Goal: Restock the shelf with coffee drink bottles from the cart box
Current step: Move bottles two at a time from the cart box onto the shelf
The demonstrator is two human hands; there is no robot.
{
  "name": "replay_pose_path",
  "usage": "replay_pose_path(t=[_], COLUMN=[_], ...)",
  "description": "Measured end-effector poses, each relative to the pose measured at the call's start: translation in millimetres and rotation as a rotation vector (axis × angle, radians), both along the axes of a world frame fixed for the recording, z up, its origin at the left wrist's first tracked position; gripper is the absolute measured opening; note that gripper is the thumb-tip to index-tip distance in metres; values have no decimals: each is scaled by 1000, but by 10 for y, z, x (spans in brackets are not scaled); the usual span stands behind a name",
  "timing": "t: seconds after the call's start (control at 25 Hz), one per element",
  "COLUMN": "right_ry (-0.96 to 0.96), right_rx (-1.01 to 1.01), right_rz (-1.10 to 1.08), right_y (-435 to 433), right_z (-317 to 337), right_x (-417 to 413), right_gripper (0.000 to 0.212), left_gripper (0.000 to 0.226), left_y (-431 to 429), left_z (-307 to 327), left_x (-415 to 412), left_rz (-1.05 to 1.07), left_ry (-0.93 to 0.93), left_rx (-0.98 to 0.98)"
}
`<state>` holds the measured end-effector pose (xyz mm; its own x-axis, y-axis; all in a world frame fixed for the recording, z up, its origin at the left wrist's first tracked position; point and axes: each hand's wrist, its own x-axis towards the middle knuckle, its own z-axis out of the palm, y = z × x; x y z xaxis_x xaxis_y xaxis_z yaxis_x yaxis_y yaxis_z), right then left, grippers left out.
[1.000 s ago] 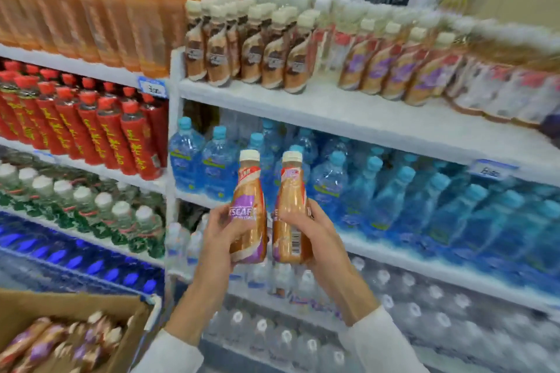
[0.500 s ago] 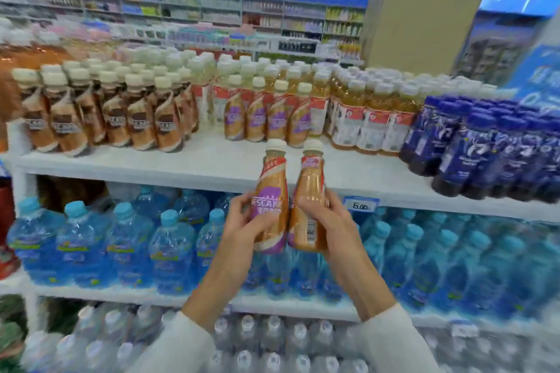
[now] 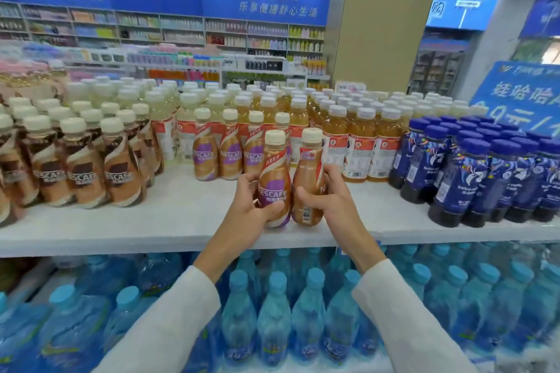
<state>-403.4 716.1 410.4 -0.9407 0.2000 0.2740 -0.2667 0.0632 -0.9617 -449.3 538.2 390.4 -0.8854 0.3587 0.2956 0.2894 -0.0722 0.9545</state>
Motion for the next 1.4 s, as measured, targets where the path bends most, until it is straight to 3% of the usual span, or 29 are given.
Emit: replay_pose_path(t=[0.32, 0.44, 0.68, 0.8, 1.0, 1.12, 1.2, 1.28, 1.4], right_ry=[-8, -47, -25, -72, -168, -90, -36, -34, -70], right_rx=[15, 194, 385, 384, 285, 342, 383, 335, 315], right_rz=[109, -82, -367, -275, 160, -23, -155, -131, -42], right_y=[120, 27, -150, -23, 281, 198, 133, 136, 204], right_z=[-215, -298, -287, -271, -116, -211, -269, -280, -274], right_x=[-76, 100, 60, -9, -48, -29, -37, -58, -71], right_gripper=[77, 89, 85, 74, 66, 85, 78, 67, 67], left_gripper=[62, 71, 66, 67, 65, 66, 65, 67, 67], left_y=[-31, -80, -93, -90, -78, -79, -75, -77, -84], left_z=[-184, -209, -165, -163, -151, -153, -156, -163, -164], left_x=[-18, 68, 124, 132, 129, 132, 129, 120, 109], left_rz=[72, 135, 261, 284, 304, 302, 302, 298, 292], left_ry=[38, 26, 44, 48, 39, 43, 50, 51, 49], left_rx=[-61, -94, -121, -150, -137, -128, -121, -126, -125])
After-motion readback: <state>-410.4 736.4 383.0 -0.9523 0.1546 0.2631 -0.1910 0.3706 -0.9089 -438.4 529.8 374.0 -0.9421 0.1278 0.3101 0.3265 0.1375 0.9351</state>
